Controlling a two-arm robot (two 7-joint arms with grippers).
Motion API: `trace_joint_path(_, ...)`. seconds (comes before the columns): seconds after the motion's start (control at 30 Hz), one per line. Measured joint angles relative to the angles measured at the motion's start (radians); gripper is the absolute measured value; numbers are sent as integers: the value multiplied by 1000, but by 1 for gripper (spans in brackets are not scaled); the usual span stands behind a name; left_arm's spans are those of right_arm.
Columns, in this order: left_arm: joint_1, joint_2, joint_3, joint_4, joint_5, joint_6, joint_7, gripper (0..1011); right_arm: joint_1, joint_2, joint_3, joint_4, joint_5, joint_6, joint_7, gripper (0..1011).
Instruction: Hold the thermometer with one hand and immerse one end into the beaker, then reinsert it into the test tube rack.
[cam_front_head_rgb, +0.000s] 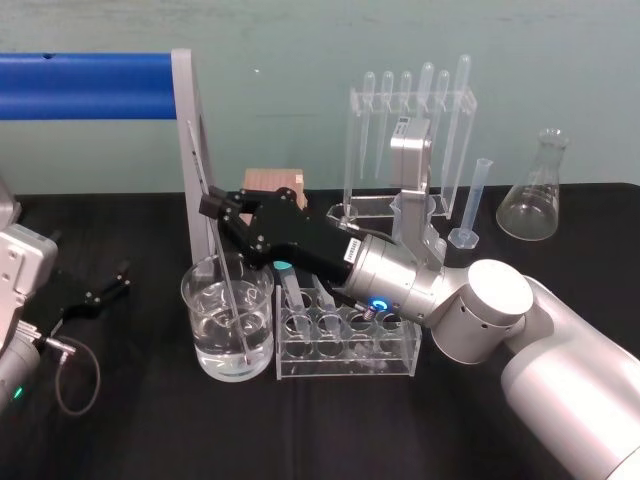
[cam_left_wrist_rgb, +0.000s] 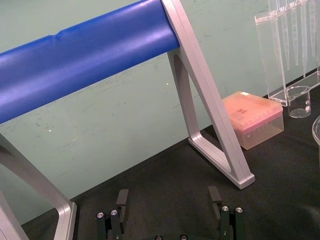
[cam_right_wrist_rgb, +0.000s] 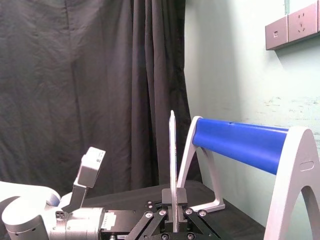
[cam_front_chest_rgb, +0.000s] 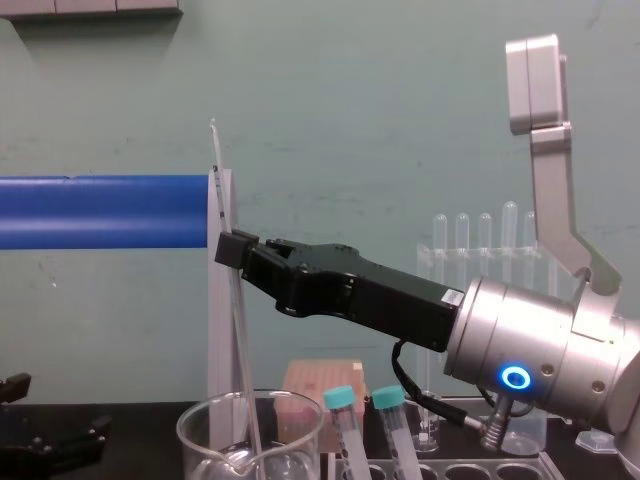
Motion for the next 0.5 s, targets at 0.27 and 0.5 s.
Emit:
trace_joint_path(0.27, 0, 0, 0, 0, 0, 0, 0, 1008, 2, -3, 0, 5, -1, 0, 0, 52)
trace_joint_path(0.5, 0, 0, 0, 0, 0, 0, 0, 1008, 5, -4, -1, 11, -1, 2, 0, 52)
